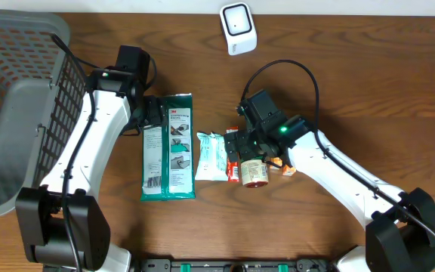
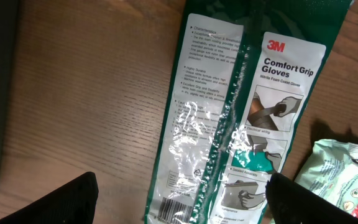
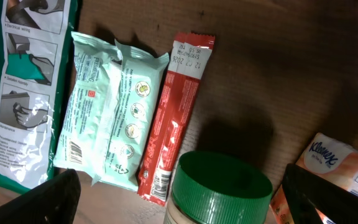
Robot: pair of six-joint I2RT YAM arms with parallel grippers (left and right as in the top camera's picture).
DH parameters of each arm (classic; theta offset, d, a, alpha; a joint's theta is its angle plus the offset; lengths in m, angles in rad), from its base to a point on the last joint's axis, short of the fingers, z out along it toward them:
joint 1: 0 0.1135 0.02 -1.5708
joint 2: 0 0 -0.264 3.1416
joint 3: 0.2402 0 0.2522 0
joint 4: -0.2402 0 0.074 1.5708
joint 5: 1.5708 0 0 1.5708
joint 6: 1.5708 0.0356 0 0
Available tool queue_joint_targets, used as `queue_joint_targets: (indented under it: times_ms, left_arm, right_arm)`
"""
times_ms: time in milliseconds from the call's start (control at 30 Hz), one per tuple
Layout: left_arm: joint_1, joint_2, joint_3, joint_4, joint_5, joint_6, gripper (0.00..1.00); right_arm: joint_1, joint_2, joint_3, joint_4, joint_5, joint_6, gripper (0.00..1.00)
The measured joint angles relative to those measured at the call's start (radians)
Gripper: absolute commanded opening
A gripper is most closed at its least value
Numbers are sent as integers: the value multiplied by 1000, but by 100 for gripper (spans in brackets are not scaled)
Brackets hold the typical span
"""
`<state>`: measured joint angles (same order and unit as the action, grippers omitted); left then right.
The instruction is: Scan the item barcode
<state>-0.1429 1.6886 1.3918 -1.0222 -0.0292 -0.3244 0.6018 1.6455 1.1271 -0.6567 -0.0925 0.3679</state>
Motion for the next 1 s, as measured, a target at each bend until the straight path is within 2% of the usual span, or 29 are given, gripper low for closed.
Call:
queue_joint_targets:
  times_ms: [1000]
  left_arm:
    - [0, 0, 0, 0, 0, 0, 87]
  right_arm:
    - [0, 0, -1, -19, 0, 0, 99]
